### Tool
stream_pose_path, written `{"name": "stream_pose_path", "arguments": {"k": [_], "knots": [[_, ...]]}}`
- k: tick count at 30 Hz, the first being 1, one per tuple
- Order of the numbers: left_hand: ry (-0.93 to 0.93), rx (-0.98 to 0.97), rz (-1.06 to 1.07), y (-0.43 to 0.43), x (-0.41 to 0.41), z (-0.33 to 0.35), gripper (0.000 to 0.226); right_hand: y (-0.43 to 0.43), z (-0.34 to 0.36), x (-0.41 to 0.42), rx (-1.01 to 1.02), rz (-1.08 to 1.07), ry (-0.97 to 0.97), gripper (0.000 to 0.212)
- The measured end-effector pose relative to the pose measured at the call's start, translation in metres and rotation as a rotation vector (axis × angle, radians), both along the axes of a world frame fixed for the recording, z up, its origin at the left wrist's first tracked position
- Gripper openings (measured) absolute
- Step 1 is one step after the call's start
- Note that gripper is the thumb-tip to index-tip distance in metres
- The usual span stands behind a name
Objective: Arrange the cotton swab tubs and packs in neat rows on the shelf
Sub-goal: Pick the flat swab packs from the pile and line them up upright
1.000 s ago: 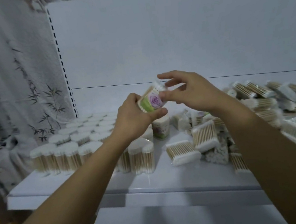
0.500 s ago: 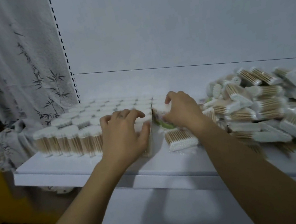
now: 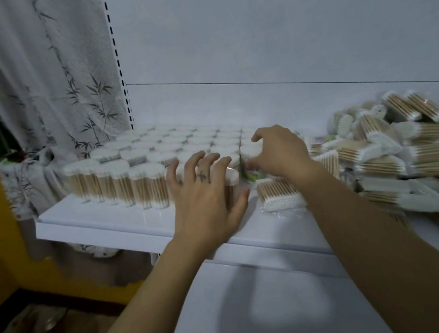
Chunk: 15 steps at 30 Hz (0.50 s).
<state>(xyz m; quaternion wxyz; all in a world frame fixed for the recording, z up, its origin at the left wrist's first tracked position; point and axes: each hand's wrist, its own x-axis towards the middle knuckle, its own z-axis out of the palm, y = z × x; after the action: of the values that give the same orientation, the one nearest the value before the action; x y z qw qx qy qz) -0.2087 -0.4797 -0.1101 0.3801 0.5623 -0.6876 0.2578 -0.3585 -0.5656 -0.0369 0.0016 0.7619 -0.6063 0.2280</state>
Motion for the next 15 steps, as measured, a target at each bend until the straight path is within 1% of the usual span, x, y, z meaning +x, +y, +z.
{"name": "stream_pose_path", "arguments": {"k": [4, 8, 12, 14, 15], "knots": [[-0.025, 0.053, 0.011, 0.000, -0.001, -0.003, 0.054, 0.005, 0.000, -0.002, 0.019, 0.036, 0.055, 0.041], [-0.046, 0.044, 0.009, 0.002, 0.003, -0.004, 0.054, 0.018, 0.006, -0.014, -0.009, 0.057, 0.020, 0.046], [0.036, -0.007, -0.015, 0.000, -0.012, 0.018, 0.043, 0.025, 0.032, -0.045, -0.052, 0.048, 0.080, 0.037], [0.029, 0.037, -0.030, -0.002, -0.022, 0.035, 0.041, 0.027, 0.040, -0.059, -0.060, 0.020, 0.099, 0.034], [-0.003, 0.100, -0.040, -0.004, -0.028, 0.044, 0.041, 0.026, 0.042, -0.066, -0.066, 0.000, 0.118, 0.033]]}}
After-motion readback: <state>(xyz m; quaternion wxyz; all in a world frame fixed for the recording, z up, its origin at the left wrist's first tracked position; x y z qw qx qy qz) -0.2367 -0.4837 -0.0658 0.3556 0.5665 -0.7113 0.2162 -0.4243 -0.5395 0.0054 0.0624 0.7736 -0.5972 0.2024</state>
